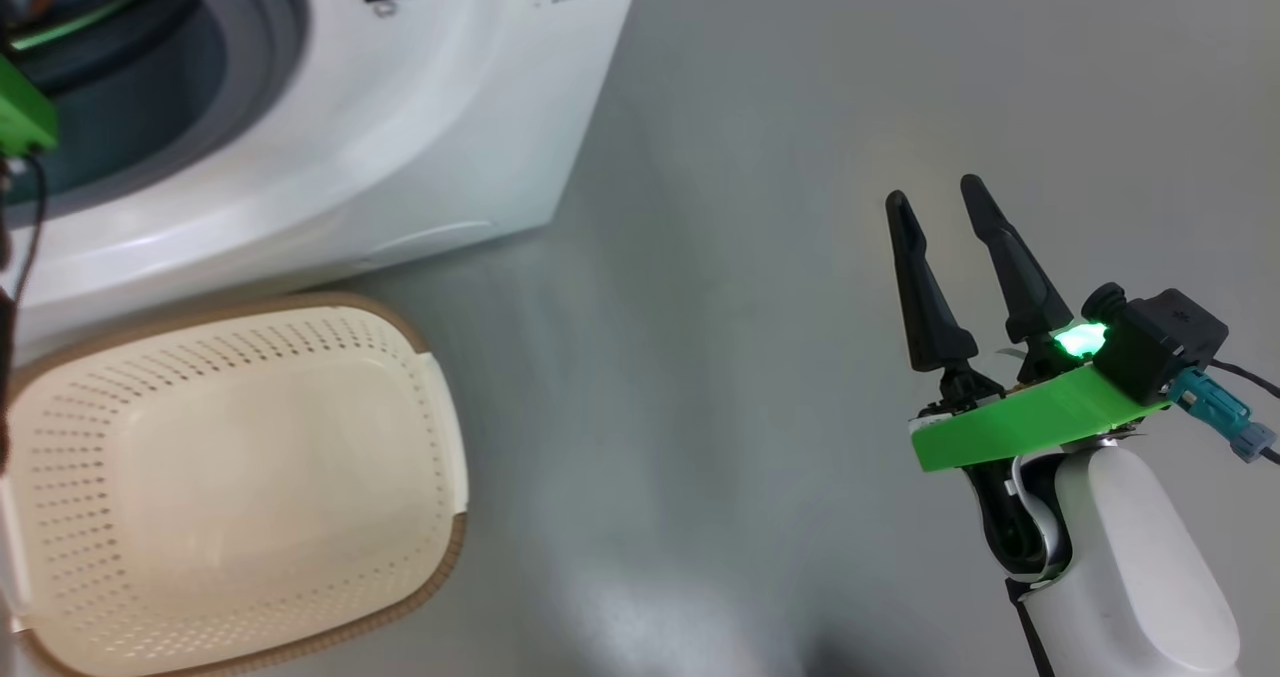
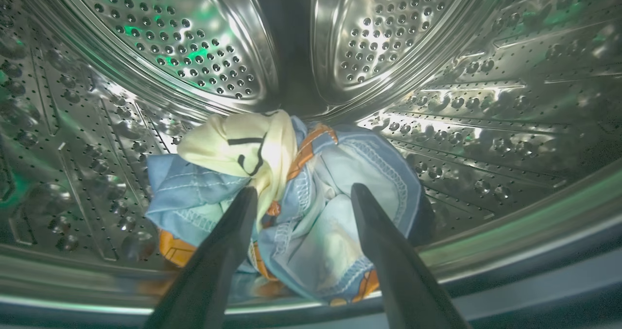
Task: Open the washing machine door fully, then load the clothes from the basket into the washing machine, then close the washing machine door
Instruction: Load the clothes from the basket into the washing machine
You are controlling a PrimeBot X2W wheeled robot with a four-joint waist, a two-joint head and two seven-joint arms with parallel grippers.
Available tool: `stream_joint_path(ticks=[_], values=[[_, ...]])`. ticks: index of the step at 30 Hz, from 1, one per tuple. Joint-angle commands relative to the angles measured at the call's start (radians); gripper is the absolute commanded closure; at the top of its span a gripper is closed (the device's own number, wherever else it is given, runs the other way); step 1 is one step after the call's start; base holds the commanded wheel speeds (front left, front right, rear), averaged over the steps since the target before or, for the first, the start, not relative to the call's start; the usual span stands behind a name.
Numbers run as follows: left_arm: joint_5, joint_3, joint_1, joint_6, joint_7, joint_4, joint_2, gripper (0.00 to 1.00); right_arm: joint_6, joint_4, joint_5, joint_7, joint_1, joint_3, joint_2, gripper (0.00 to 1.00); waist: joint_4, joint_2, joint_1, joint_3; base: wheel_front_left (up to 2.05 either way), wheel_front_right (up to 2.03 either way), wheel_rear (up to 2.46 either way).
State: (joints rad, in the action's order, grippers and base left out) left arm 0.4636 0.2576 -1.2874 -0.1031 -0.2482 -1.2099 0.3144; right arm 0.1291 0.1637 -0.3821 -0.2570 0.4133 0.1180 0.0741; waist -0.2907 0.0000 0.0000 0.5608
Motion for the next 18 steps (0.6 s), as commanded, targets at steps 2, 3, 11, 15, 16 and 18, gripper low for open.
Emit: stream_joint_path(ticks=[2, 3, 11, 15, 16, 18], values=[[0.007, -0.016, 0.039, -0.01, -0.012, 0.045, 0.037, 0.0, 0.002, -0.015, -0.006, -0.005, -0.017, 0.02, 0.01, 0.0, 0.034, 0.0, 0.0, -0.045, 0.0, 0.0, 0.0], [0.008, -0.02, 0.055, -0.011, -0.013, 0.064, 0.038, 0.0, 0.002, -0.014, -0.007, -0.005, -0.018, 0.02, 0.012, 0.0, 0.039, 0.0, 0.0, -0.054, 0.0, 0.0, 0.0], [-0.007, -0.069, 0.26, -0.001, -0.013, 0.266, 0.015, 0.0, 0.002, 0.002, -0.014, -0.005, -0.039, 0.021, 0.024, 0.0, 0.091, 0.0, 0.0, -0.138, 0.0, 0.0, 0.0], [-0.029, -0.074, 0.329, 0.013, -0.013, 0.338, -0.003, 0.0, 0.002, 0.008, -0.016, -0.005, -0.048, 0.016, 0.032, 0.0, 0.115, 0.0, 0.0, -0.162, 0.0, 0.0, 0.0], [-0.035, -0.078, 0.35, 0.016, -0.013, 0.363, -0.01, 0.0, 0.002, 0.01, -0.017, -0.005, -0.05, 0.014, 0.034, 0.0, 0.122, 0.0, 0.0, -0.171, 0.0, 0.0, 0.0], [-0.046, -0.084, 0.397, 0.021, -0.013, 0.407, -0.024, 0.0, 0.002, 0.013, -0.022, -0.005, -0.053, 0.011, 0.037, 0.0, 0.134, 0.0, 0.0, -0.19, 0.0, 0.0, 0.0]])
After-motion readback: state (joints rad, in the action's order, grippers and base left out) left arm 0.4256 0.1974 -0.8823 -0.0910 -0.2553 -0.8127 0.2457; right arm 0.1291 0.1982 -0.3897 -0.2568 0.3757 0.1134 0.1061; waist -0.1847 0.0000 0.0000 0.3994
